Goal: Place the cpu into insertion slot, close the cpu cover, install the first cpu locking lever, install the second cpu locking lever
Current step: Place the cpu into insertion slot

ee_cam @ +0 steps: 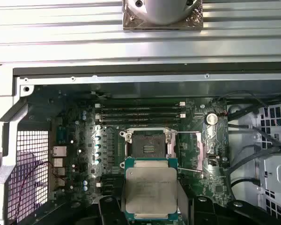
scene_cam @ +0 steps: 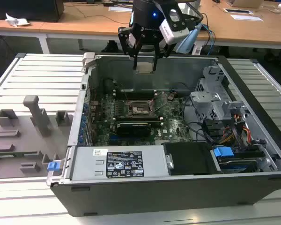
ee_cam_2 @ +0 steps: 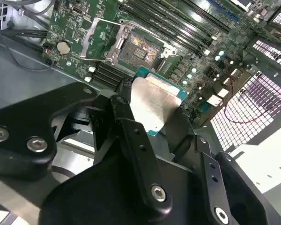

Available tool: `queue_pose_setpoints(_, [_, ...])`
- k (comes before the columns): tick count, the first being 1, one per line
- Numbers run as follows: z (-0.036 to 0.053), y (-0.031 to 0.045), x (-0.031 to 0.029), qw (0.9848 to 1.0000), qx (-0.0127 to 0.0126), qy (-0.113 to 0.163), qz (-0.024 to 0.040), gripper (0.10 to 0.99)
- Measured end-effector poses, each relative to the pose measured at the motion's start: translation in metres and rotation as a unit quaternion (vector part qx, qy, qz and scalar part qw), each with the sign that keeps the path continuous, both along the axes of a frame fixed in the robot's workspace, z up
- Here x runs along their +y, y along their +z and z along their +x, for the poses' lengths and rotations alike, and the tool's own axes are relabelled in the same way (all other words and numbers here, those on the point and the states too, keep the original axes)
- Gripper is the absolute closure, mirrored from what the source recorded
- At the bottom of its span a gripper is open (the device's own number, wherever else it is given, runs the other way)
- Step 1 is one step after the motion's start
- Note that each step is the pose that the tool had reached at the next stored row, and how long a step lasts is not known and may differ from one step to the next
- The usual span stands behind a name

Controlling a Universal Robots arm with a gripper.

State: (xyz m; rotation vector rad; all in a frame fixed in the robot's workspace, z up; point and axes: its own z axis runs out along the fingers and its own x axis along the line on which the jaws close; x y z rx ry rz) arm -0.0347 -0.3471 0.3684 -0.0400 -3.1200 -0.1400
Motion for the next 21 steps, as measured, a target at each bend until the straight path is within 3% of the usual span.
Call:
queue_pose_setpoints(8, [0.0000, -0.0001, 0.0000, 0.9991, 0.0000, -0.043, 0.0000, 0.557])
queue_pose_setpoints(10, [0.0000, -0.0001, 0.0000, 0.9981, 0.0000, -0.061, 0.0000, 0.557])
queue_pose_setpoints(11, [0.0000, -0.0001, 0.0000, 0.9969, 0.0000, -0.079, 0.0000, 0.557])
queue_pose_setpoints(17, [0.0000, -0.0001, 0.0000, 0.9953, 0.0000, -0.097, 0.0000, 0.557])
queue_pose_setpoints(21, [0.0000, -0.0001, 0.0000, 0.9928, 0.0000, -0.120, 0.0000, 0.557])
